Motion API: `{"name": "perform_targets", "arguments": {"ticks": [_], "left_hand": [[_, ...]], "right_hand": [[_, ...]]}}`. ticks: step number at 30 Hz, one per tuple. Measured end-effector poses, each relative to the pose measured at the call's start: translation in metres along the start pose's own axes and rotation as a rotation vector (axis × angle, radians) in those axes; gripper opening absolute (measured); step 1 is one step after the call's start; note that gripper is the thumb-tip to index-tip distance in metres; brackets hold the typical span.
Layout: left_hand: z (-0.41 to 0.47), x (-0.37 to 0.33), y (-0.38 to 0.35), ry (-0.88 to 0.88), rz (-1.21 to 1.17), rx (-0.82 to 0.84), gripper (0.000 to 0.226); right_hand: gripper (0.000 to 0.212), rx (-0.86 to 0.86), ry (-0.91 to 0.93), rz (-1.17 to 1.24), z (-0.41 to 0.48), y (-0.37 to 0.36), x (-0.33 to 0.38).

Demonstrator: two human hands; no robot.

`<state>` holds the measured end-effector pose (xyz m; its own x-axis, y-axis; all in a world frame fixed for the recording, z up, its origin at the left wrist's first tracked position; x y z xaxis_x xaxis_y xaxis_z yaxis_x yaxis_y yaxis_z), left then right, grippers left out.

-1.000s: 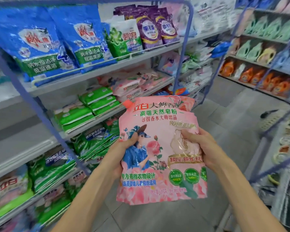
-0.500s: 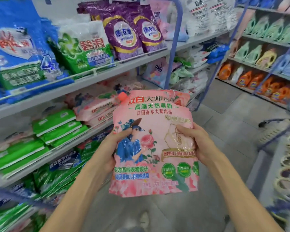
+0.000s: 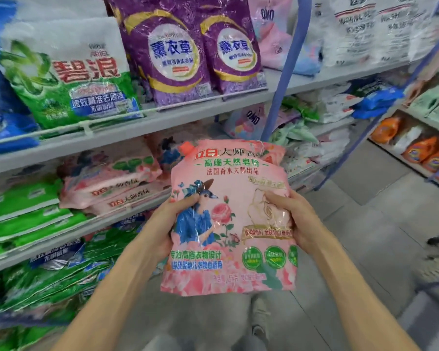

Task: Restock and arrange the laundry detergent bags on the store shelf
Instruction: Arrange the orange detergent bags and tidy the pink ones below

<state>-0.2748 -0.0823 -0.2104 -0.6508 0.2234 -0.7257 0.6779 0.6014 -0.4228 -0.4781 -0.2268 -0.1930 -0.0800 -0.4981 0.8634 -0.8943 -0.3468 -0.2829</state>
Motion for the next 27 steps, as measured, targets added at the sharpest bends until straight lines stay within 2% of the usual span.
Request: {"name": "perform_targets", "arguments": {"ticks": [2,6,13,15,17,22,27], "left_hand": [[0.02,0.004,-0.012,-0.027,-0.036,-0.064,0.052],[0.047,0.013,-0.039,-0.077,-0.104,-0.222,0.03],[0.075,0.023,-0.071,-0.15,-0.221,-0.339,0.026],[0.082,0.018,-0.07,-0.162,-0.221,-0.367,0.019],[0.089,0.015,-0.062,-0.175,-0.214,-0.413,0.02],[0.102,0.015,-0.04,-0.182,-0.262,-0.461,0.045],[0.128,0.0,-0.013,-0.283,-0.201,-0.495,0.028]], "right_hand": [[0.06,0.055,-0.026,-0.029,0.034,0.008,0.011],[0.051,0.202,-0.102,-0.086,0.093,0.019,0.032],[0.044,0.338,-0.181,-0.186,0.168,0.031,0.046],[0.041,0.368,-0.198,-0.185,0.182,0.023,0.044],[0.038,0.404,-0.206,-0.183,0.195,0.014,0.04],[0.042,0.421,-0.214,-0.182,0.213,-0.003,0.023],[0.046,0.468,-0.198,-0.178,0.245,-0.024,0.009]]}}
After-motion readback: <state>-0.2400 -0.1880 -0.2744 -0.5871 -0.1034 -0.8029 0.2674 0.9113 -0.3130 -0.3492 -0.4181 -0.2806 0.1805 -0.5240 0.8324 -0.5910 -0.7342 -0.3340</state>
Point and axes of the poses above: each hand's wrist, its own z-axis towards the middle knuckle, its own y-axis out of the back of the hand, x = y × z, the point moved 9 cm from there along z, towards the middle knuckle, and after that the axes turned 3 degrees about -x, right-handed, at the moved point
